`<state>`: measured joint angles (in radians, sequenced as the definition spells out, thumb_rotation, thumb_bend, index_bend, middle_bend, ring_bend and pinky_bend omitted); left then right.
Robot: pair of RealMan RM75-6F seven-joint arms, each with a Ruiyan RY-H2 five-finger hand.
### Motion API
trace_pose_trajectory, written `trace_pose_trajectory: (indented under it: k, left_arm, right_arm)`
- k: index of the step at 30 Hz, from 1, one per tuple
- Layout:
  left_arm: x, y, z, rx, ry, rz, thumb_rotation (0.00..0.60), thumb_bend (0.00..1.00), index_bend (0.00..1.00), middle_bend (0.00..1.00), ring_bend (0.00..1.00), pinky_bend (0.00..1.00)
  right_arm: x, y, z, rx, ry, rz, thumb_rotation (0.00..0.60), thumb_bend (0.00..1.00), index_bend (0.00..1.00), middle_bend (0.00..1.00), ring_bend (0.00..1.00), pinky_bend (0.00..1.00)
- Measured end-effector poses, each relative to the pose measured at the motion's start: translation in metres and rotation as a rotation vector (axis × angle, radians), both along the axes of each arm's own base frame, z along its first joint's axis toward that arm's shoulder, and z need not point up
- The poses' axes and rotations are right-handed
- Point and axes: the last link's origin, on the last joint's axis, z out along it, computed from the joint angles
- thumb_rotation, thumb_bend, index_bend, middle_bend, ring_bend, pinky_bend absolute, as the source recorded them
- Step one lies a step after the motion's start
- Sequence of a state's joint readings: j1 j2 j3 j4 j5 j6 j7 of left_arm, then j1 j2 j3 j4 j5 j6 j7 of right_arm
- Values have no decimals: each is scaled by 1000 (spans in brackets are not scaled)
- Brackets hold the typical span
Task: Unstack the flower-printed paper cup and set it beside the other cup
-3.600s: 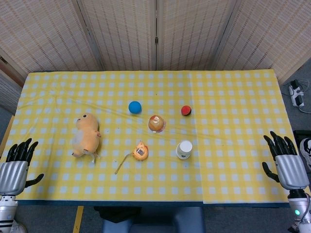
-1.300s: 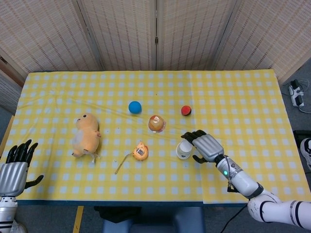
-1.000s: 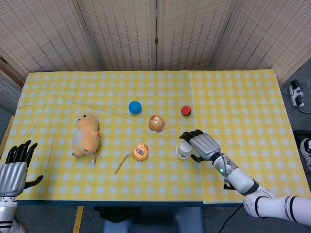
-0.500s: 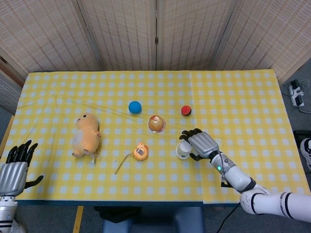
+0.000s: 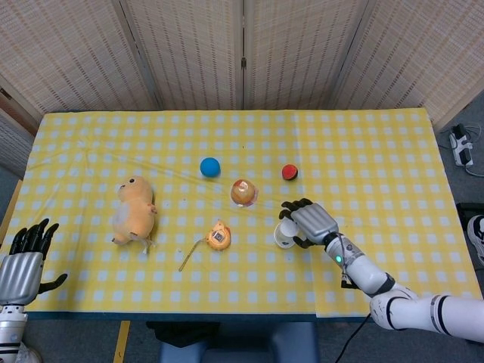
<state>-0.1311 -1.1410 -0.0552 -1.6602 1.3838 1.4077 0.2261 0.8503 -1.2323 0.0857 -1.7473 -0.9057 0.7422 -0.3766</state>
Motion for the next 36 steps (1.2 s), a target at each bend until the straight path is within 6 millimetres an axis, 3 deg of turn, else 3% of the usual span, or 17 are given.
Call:
trace_pose_trajectory:
  k: [19,29,36]
  left_arm:
    - [1,2,1,-3,8,1,600,208,0,0,0,0]
    - [6,5,5,8,14,-14,600,208,0,0,0,0]
    - [8,6,3,1,11,-17,600,208,0,0,0,0]
  right_arm:
    - [8,3,15,-28,-33,14,600,423,351,171,166,133]
    - [21,11,62,-138,-143,53,600,424,351,172,167,133]
    - [4,21,98,-223,-186,22,600,424,351,172,169,133]
